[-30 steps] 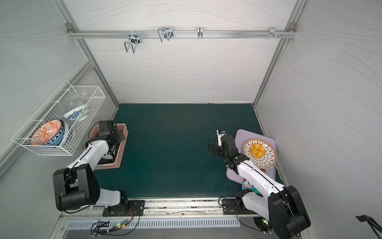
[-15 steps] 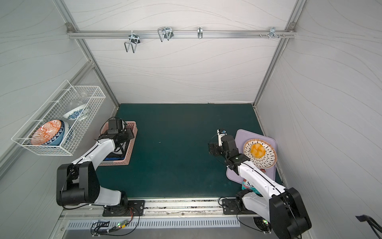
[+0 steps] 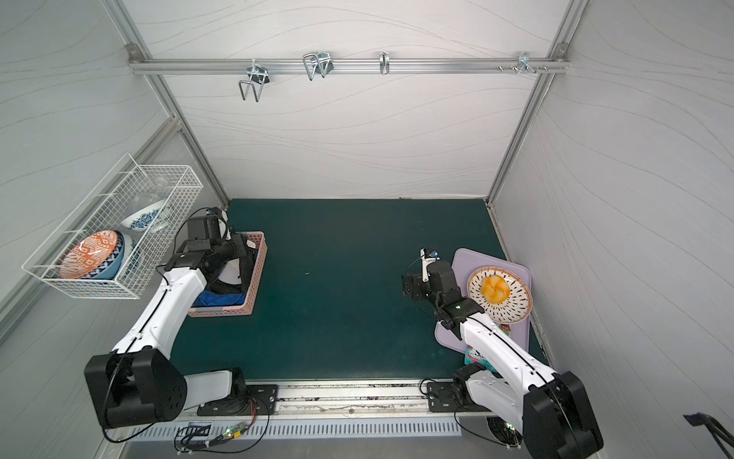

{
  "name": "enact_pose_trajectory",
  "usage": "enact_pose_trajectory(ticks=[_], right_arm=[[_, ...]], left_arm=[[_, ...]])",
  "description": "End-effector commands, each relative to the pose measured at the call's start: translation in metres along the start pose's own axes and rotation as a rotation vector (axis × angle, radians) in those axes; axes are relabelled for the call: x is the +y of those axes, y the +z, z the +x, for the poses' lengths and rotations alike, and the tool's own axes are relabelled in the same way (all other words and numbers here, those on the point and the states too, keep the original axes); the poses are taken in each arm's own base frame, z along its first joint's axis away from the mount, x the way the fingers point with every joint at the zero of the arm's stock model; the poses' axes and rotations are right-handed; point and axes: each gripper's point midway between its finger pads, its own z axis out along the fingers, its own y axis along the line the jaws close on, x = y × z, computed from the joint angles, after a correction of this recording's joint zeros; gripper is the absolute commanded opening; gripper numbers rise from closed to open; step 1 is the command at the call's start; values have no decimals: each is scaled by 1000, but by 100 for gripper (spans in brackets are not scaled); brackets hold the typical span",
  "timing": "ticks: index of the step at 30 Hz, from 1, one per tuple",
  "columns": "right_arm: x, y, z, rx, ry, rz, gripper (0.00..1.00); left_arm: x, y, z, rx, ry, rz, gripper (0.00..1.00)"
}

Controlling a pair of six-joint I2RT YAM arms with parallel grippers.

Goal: Turn the baseball cap inside out
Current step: Pick up the baseball cap from the basket, then turn over the baseball cap.

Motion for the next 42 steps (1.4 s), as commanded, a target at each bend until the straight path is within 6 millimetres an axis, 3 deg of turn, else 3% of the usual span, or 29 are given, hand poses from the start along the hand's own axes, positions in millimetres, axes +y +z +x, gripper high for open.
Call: enact_pose_trajectory(ticks=[1,5,8,13,16,24,32,42], right_arm=[[18,-21,-40,-78,7,-68,99],[46,-48,-81,-152,-18,-196,99],[66,-71,-108,-201,-55,-296,99],[108,-114,-140,-288,-172,-517,99],[130,-138,-149,-331,-265,-644,99],[166,-177,-146,-418,-582,-818,99],[177,-171,-129,-325,-622,-925,99],[195,-171,-123,-261,-600,-1109,99]], left_arm=[[-37,-56,-51,-101,13,173,0],[-72,-102,-79,-137,-5,354,0],[-104,-134,-86,-139,10,546,0],[-168,-194,-74,-88,109,970,0],[-194,-219,-56,-4,155,1171,0],[-238,-255,-3,214,282,1423,0],[-263,-292,30,353,360,1610,0],[-271,-313,62,481,398,1678,0]])
